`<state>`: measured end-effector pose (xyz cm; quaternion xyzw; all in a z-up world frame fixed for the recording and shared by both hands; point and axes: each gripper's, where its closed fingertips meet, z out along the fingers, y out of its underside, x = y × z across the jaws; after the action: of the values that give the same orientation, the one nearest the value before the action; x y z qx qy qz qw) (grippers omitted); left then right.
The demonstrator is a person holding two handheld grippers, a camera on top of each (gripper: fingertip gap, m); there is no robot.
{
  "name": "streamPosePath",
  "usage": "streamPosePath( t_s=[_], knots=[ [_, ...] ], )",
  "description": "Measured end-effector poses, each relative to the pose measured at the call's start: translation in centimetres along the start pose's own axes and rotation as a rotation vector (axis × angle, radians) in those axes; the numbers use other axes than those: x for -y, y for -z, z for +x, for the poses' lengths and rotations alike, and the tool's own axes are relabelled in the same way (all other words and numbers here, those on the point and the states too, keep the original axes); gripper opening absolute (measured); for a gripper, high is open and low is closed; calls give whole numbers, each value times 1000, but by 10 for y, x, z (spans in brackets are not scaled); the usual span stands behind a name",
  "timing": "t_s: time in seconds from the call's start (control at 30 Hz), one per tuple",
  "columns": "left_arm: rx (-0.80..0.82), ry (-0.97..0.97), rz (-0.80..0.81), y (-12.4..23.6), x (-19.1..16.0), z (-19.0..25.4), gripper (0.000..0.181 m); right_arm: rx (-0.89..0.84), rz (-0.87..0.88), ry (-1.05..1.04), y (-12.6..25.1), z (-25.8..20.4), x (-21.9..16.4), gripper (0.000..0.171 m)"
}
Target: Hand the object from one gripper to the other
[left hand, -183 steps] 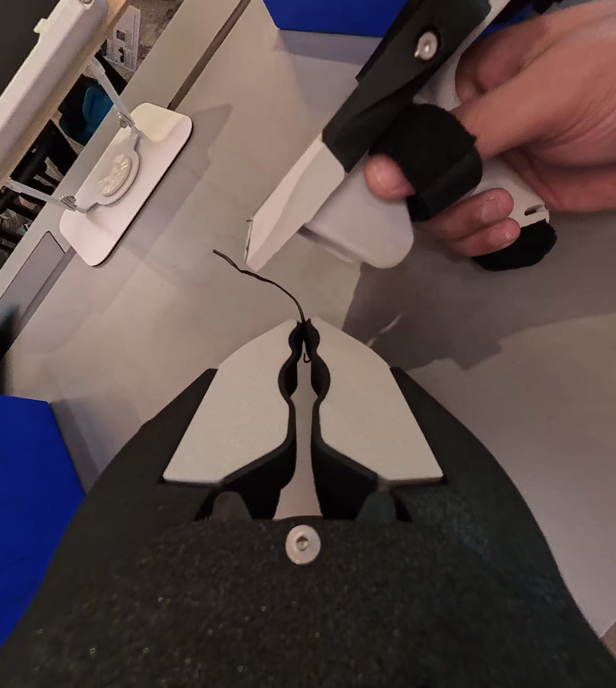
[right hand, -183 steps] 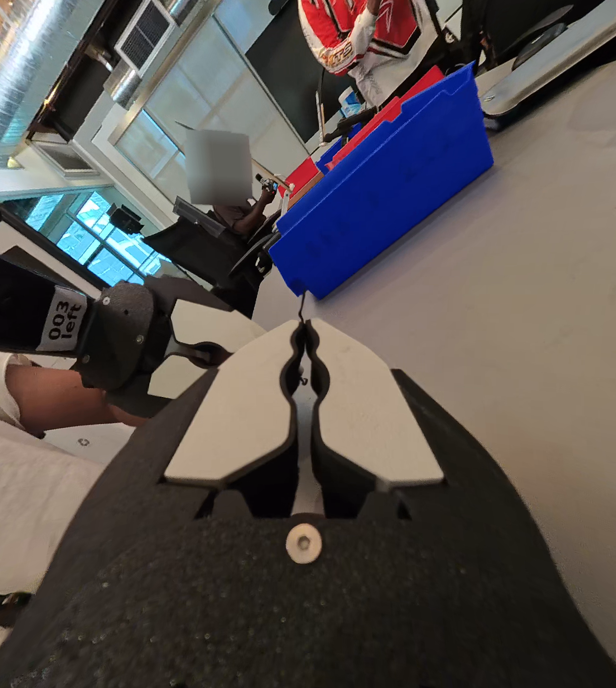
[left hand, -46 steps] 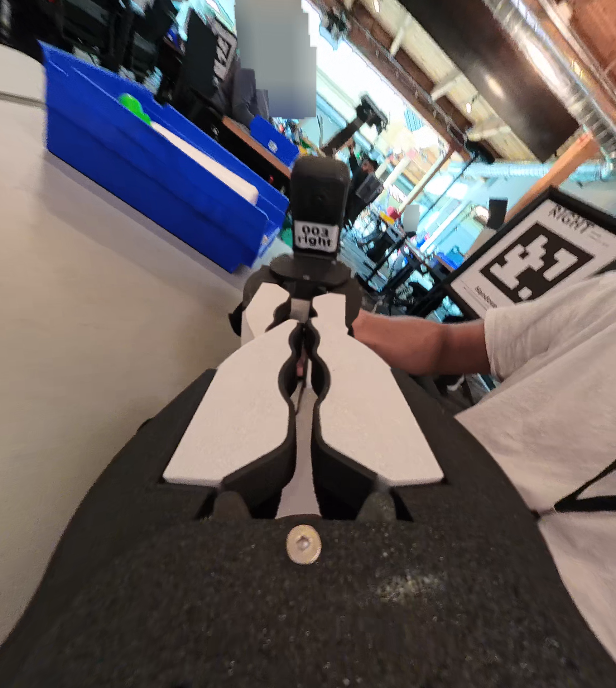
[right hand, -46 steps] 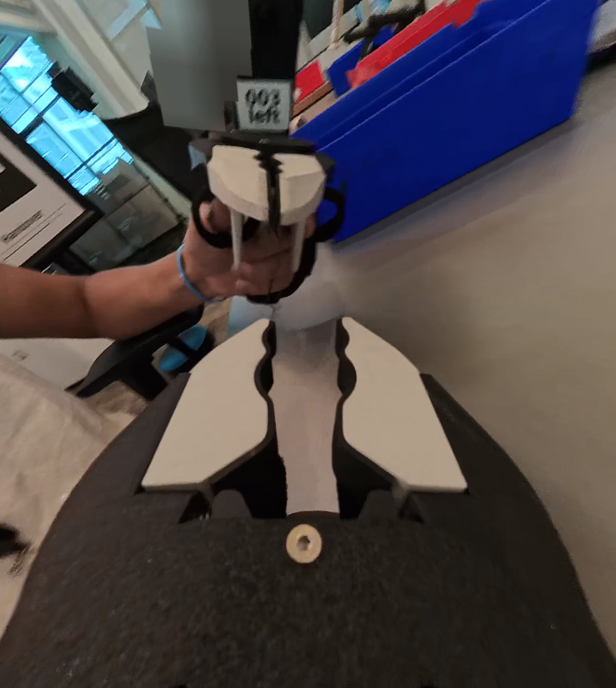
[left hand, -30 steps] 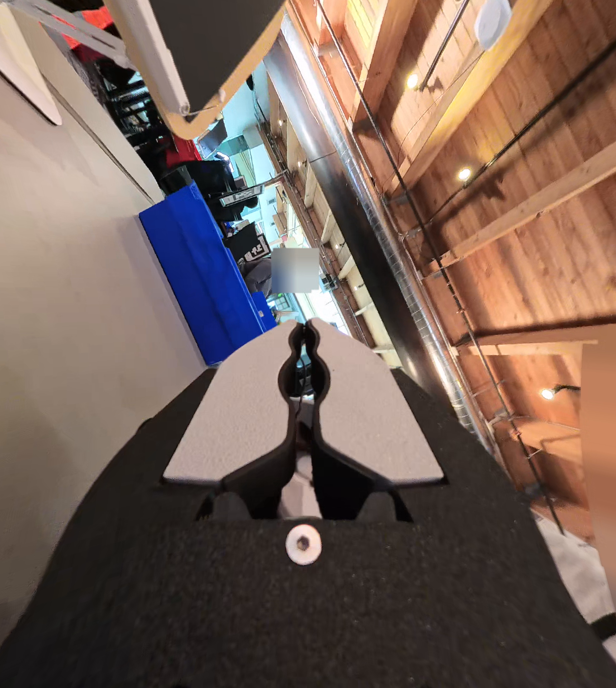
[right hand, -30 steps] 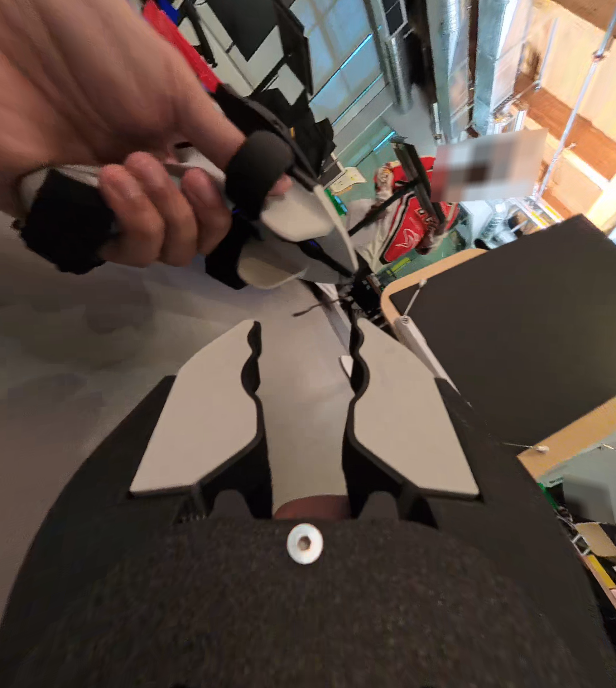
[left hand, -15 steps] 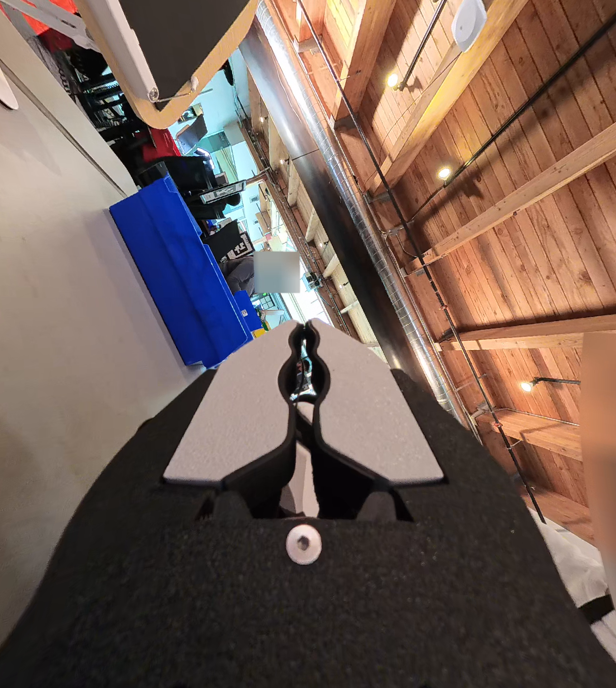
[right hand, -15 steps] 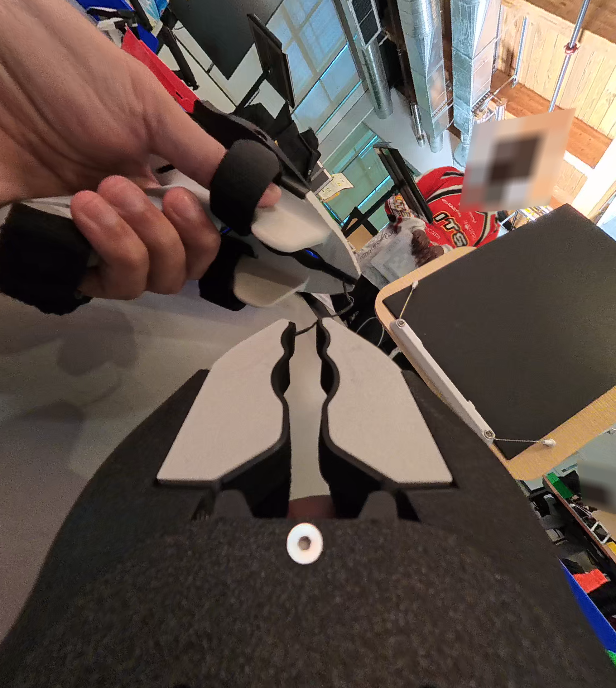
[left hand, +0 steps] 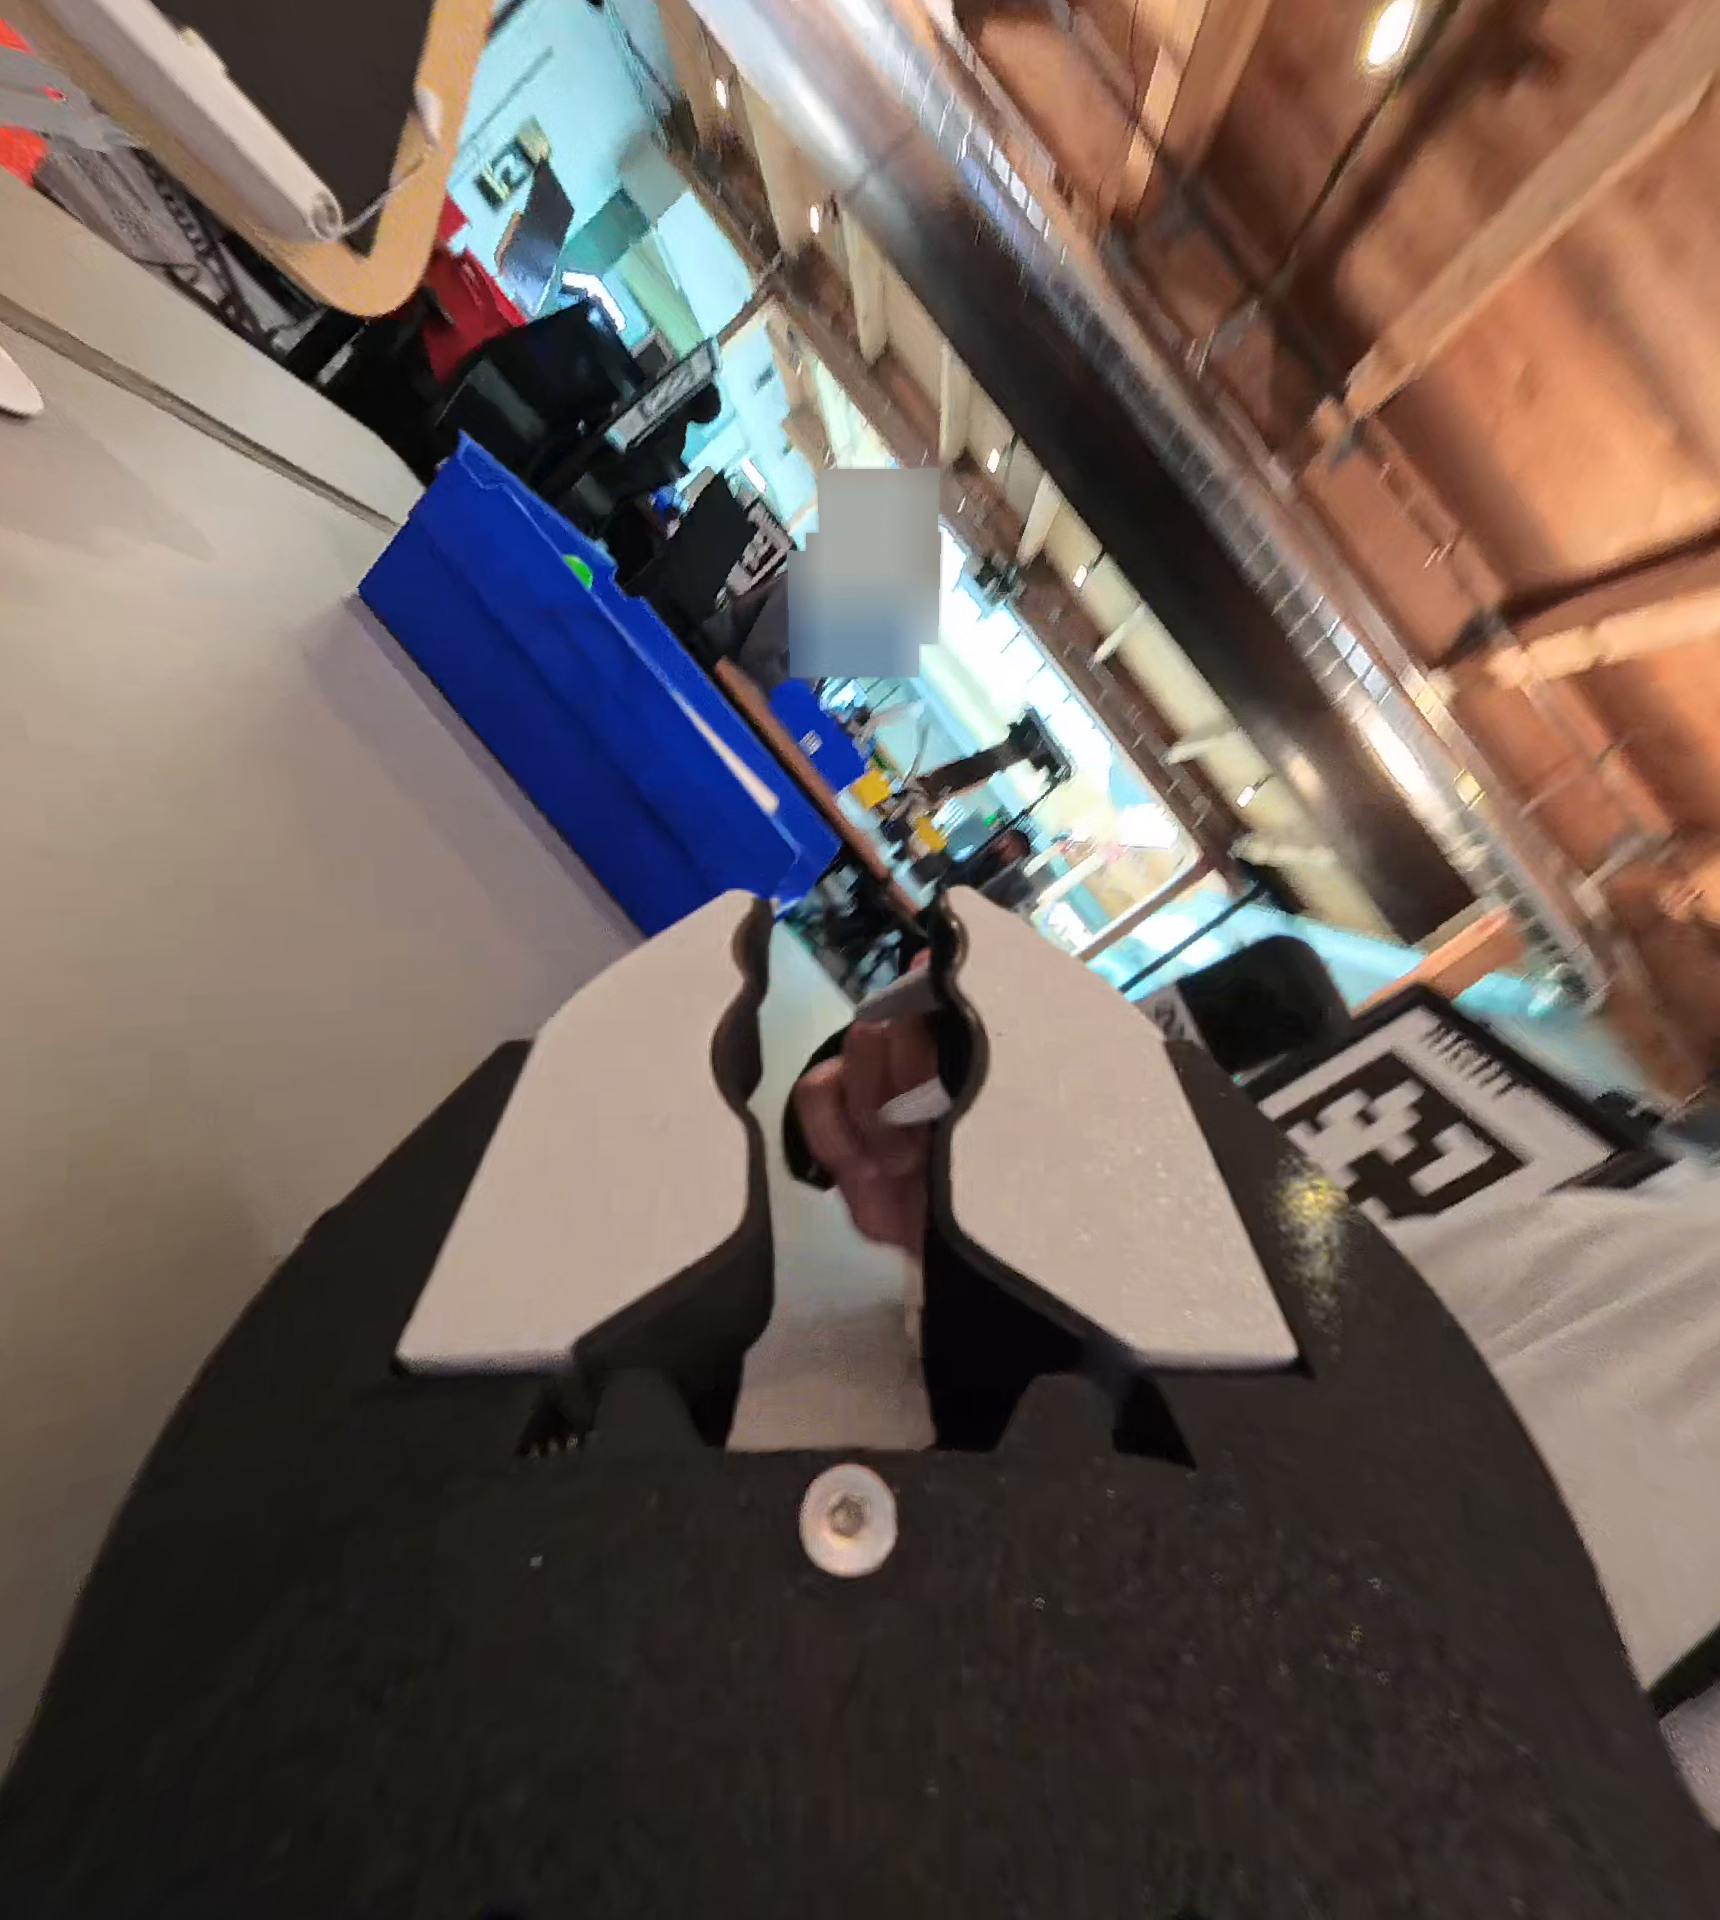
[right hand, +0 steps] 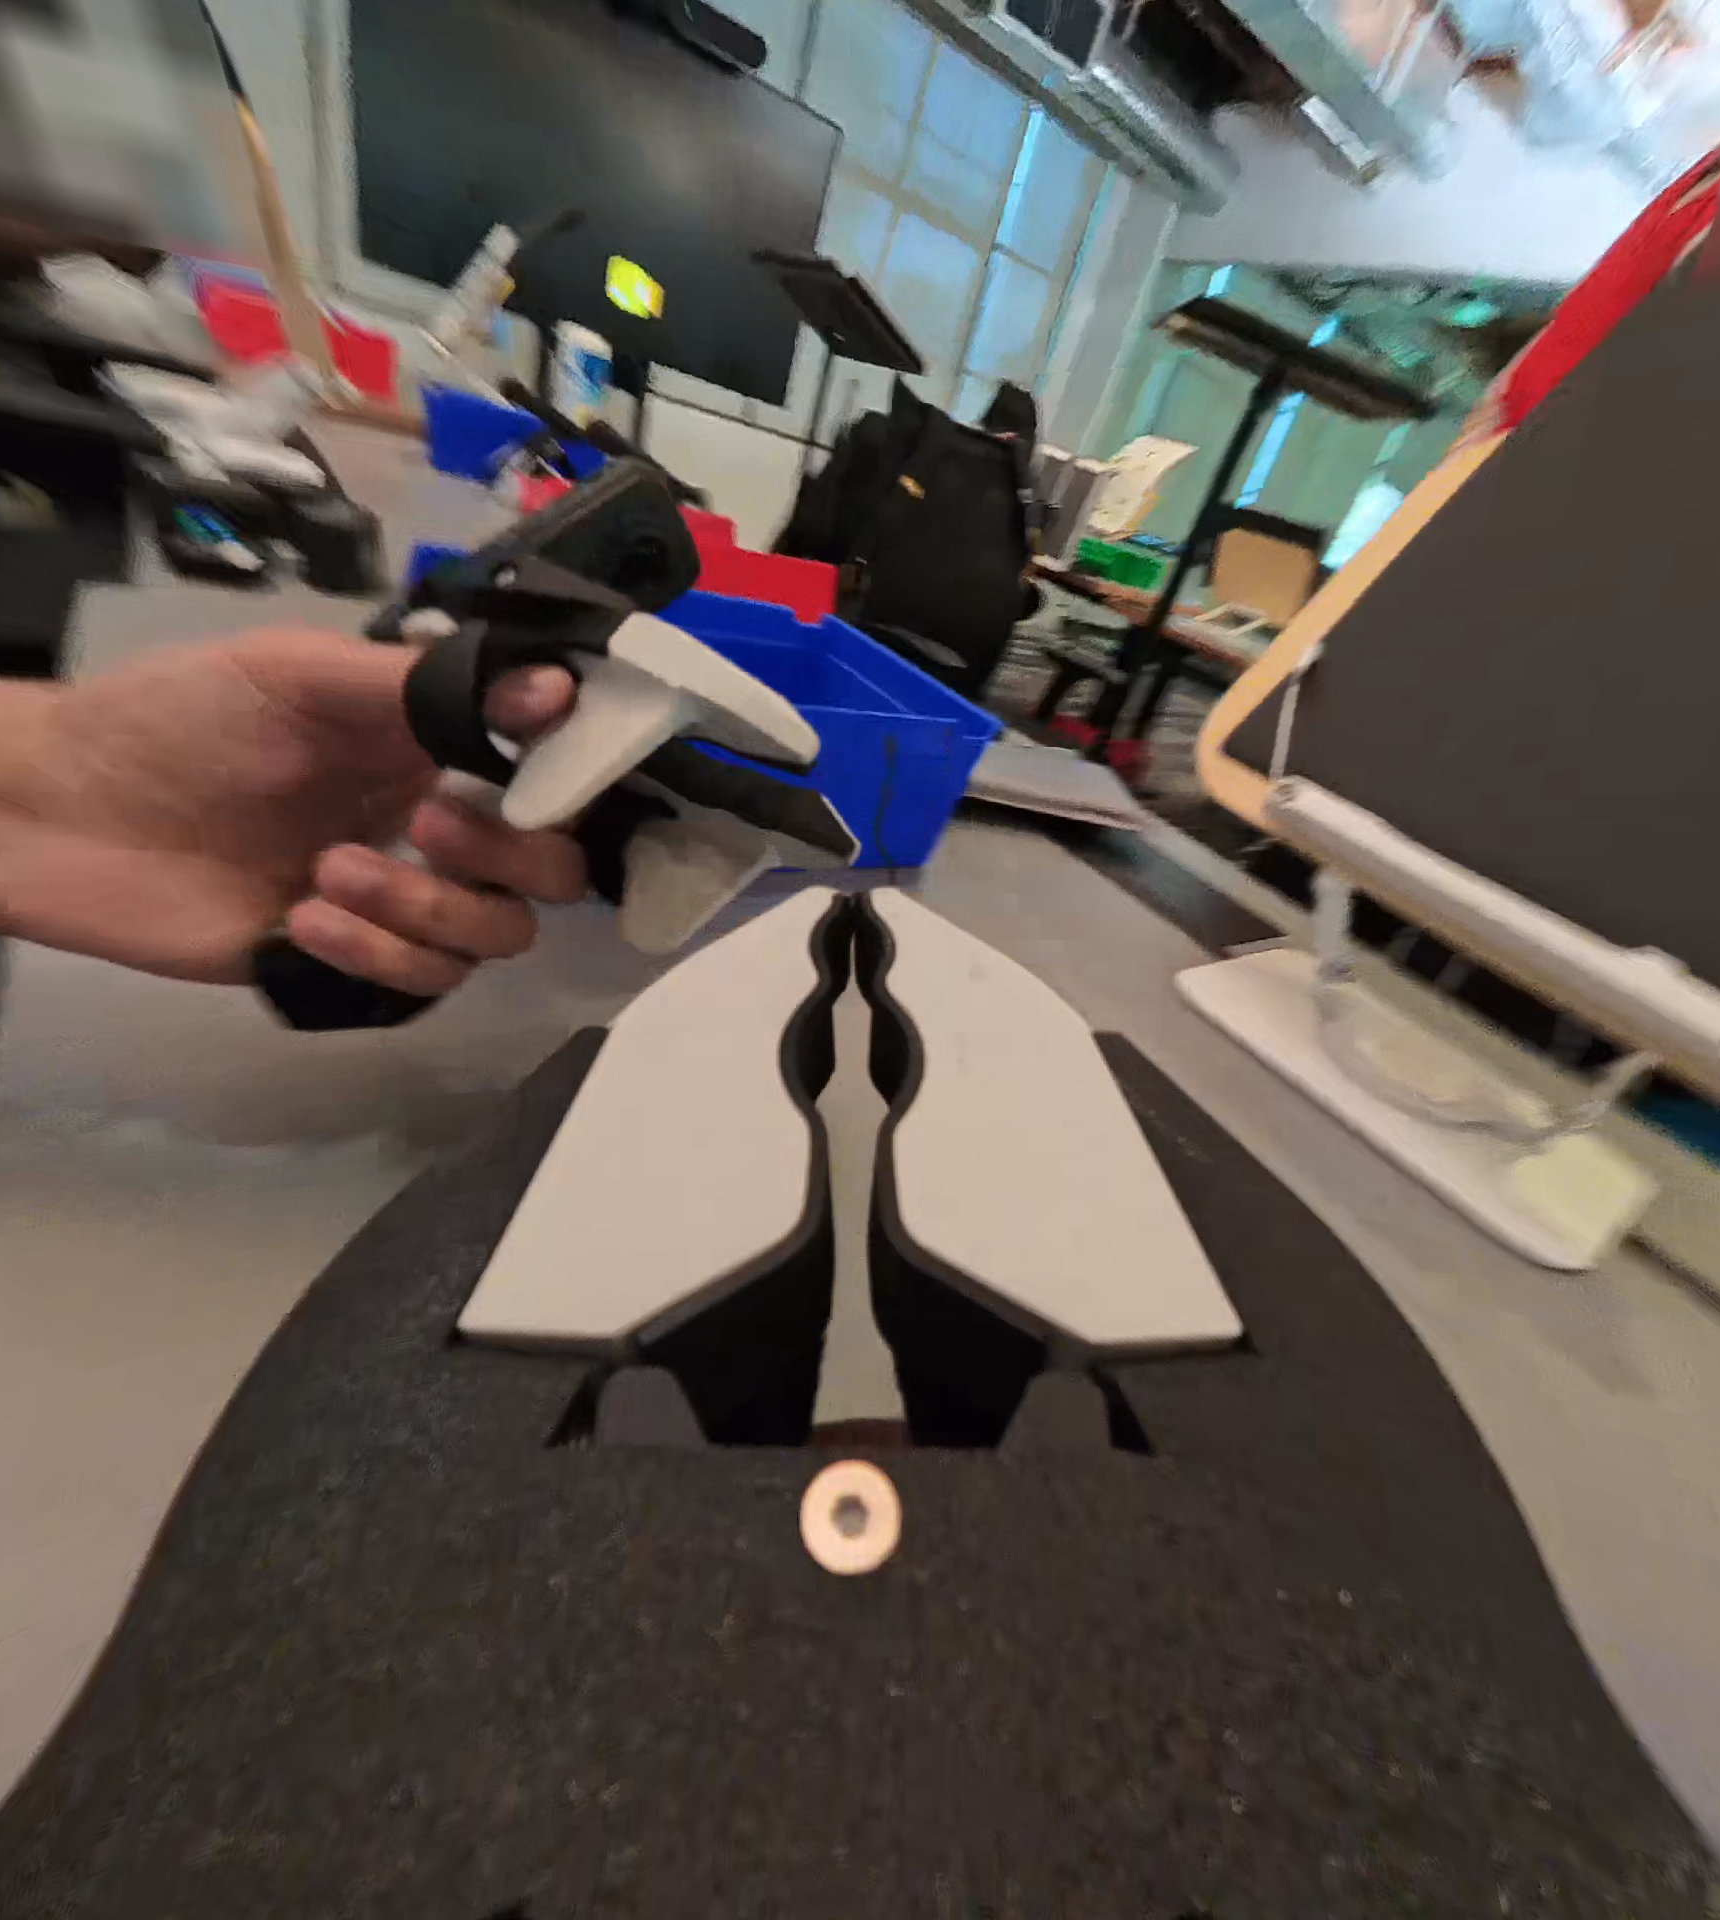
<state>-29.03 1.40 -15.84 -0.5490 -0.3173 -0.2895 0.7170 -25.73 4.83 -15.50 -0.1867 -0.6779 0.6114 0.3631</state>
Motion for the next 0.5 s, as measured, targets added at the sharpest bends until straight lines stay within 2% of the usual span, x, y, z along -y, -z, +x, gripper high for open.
streamPosePath(
  t_s=[0.17, 0.27, 0.37, 0.5],
  knots=[
    [31, -309, -231, 1, -13, 0, 46, 319, 54, -462, 20, 11, 2, 0],
    [-74, -336, -352, -6, -36, 15, 46, 477, 88, -731, 23, 11, 4, 0],
    [-118, -381, -322, -16, -46, 28, 36, 577, 95, -900, 18, 2, 2, 0],
    [-93, -415, -280, -21, -44, 32, 25, 649, 121, -1042, 14, -6, 4, 0]
  ],
)
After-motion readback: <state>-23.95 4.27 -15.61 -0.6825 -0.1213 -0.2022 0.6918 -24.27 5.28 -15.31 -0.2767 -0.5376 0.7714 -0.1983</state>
